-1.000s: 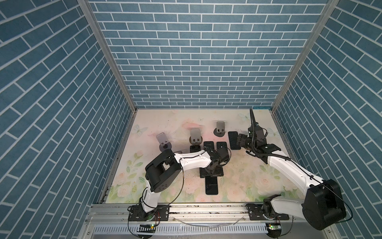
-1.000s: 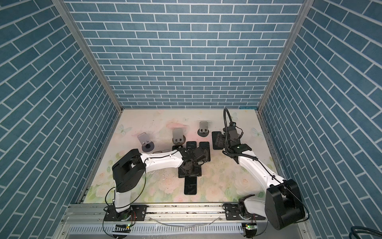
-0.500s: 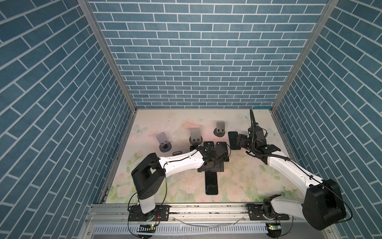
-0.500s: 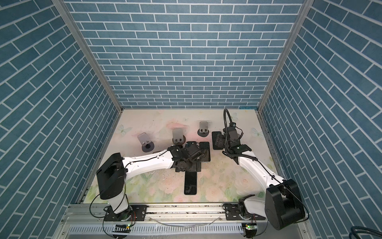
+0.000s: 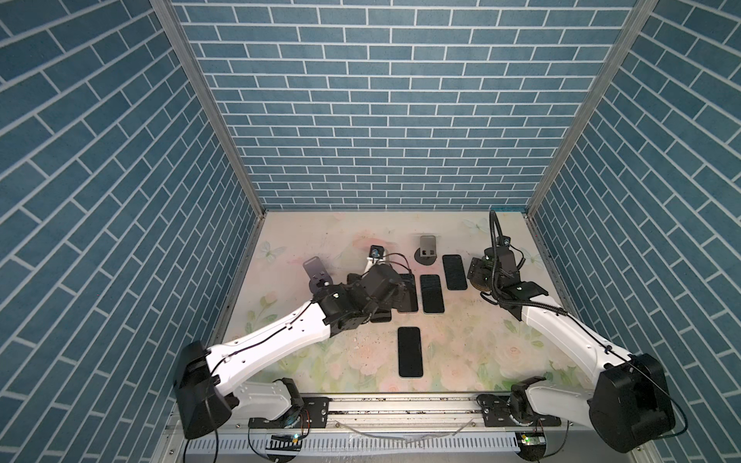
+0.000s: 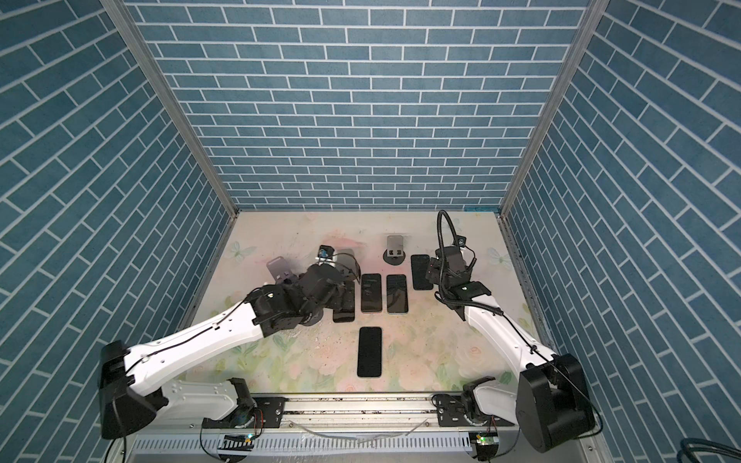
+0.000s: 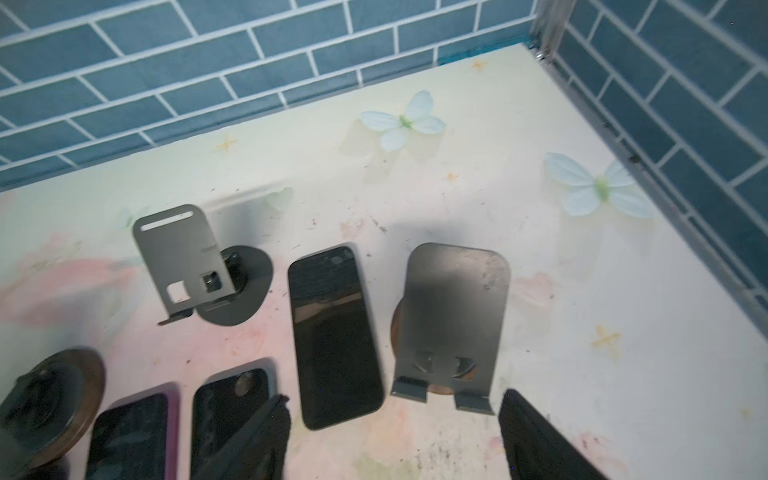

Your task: Remove the phone from the phone stand

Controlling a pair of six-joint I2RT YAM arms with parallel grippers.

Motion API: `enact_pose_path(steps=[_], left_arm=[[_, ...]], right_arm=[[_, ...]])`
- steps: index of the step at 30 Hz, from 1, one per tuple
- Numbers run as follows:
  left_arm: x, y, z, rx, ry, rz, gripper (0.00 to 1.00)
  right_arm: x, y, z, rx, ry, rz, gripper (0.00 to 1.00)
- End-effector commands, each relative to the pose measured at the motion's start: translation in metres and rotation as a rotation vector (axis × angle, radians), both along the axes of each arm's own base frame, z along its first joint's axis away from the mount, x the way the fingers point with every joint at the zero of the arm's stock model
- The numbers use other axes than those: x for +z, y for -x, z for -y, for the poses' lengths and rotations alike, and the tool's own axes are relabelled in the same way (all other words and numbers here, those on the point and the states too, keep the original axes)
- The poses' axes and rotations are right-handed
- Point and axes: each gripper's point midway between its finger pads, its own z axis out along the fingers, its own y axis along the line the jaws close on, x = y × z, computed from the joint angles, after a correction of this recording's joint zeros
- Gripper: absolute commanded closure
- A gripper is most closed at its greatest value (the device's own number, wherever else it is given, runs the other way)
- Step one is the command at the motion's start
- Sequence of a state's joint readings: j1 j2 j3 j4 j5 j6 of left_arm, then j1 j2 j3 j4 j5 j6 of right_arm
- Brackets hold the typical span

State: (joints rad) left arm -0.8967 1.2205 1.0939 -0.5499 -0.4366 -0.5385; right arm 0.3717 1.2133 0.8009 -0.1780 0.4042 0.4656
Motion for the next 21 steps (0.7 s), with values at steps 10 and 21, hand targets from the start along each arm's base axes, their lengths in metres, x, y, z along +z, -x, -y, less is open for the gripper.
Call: enact_pose_path(steps=[10, 21], left_arm=[[0.044, -0.023, -0.156, 0.347, -0.13, 0.344, 0.0], [-0.031, -0.044, -0.229, 0.531, -0.276, 0.351, 0.0]], right_arm=[[0.023, 0.009, 0.088, -0.242, 0.233, 0.068, 0.16], [-0.02, 0.007, 0.123, -0.304, 0.234, 0.105, 0.01]])
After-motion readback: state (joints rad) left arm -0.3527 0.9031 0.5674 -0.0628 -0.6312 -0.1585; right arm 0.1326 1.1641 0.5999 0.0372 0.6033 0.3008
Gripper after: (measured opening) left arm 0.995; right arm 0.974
